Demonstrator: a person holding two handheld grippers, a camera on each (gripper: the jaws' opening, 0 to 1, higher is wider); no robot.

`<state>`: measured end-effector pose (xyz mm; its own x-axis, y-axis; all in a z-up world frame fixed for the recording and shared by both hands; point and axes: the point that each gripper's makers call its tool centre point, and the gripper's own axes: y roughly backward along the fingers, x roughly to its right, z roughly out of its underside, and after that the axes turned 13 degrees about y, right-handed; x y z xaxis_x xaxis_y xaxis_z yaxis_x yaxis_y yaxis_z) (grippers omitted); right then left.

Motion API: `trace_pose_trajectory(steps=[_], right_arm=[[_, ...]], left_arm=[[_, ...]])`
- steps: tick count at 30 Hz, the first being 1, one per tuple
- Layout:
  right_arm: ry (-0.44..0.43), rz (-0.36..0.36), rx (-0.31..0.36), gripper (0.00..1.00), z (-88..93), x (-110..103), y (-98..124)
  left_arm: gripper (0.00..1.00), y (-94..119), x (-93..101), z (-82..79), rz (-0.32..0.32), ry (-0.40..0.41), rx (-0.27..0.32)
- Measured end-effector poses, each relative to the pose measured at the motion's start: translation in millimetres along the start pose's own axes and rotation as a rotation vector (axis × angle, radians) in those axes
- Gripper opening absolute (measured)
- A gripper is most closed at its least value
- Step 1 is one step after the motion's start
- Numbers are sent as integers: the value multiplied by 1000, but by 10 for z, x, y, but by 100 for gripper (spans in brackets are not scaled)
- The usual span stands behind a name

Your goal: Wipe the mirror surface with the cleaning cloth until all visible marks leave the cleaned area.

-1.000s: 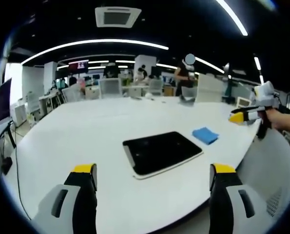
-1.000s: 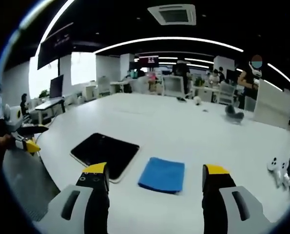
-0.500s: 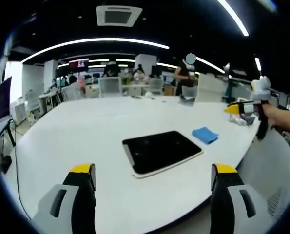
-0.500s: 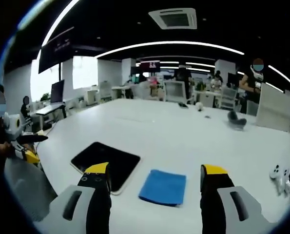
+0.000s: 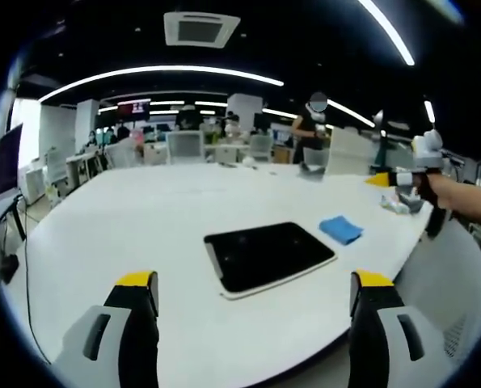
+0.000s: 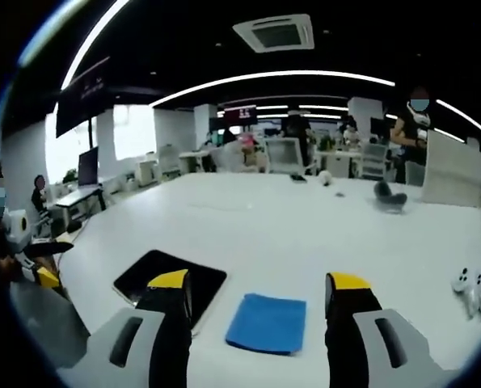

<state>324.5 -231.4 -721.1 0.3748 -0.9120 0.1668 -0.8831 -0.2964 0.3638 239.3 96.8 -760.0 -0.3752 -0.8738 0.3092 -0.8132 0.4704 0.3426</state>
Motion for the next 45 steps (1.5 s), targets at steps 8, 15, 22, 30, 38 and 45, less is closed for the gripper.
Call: trace_pose_trajectory(steps=[8, 15, 22, 30, 38, 45], right_arm=[[8, -33, -31, 58, 76, 0, -136], [44, -77, -56, 51, 160, -84, -202], [79, -105, -118, 49, 341, -85, -326], [181, -142, -220, 45, 576, -126, -349], [191, -154, -233, 41, 649, -143, -422], [199, -195, -266, 38, 797, -240, -548]], left_arm=[[99, -5, 20, 75, 4, -6, -39], [97, 2, 18, 84, 1, -5, -40], [96, -1, 24, 110, 4, -7, -55], [93, -7, 62, 134, 25, -24, -71], [91, -13, 64, 149, 25, -27, -83], [89, -18, 56, 147, 22, -23, -82]])
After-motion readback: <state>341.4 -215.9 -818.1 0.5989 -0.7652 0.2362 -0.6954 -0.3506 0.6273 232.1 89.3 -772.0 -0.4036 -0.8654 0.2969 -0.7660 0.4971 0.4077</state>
